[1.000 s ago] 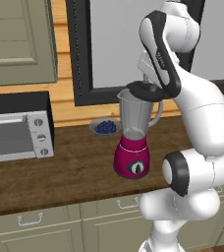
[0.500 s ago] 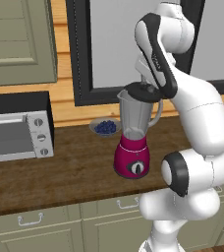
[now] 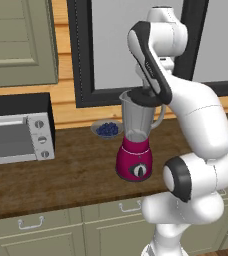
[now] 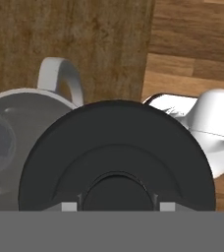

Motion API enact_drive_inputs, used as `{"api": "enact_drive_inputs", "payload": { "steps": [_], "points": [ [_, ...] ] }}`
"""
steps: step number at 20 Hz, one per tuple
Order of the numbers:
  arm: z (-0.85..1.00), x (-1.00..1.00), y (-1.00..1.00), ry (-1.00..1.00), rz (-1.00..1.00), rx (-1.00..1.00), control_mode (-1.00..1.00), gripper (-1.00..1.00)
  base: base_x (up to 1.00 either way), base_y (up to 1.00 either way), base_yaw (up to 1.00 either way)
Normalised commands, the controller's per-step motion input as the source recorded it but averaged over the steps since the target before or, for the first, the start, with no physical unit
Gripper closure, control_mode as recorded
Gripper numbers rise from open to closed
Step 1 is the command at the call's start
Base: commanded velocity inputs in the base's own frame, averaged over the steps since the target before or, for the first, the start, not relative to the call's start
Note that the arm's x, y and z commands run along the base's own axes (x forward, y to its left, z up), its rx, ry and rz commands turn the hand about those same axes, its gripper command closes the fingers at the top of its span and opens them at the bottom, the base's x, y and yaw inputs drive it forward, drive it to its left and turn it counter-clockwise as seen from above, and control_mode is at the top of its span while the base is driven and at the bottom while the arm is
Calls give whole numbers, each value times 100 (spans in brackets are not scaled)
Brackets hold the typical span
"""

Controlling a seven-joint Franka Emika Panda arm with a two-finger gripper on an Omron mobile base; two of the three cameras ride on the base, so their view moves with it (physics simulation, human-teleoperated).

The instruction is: Close the lid blender by securely placing the lid on top.

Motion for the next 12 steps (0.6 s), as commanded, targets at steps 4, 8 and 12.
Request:
{"api": "enact_drive_inputs", "payload": {
  "steps": [4,8,12],
  "points": [
    [0,31,0,-6,0,-1,-100,100,0,0,0],
    [0,37,0,-8,0,0,-100,100,0,0,0],
    [-6,26,0,-1,0,0,-100,100,0,0,0]
  ]
}}
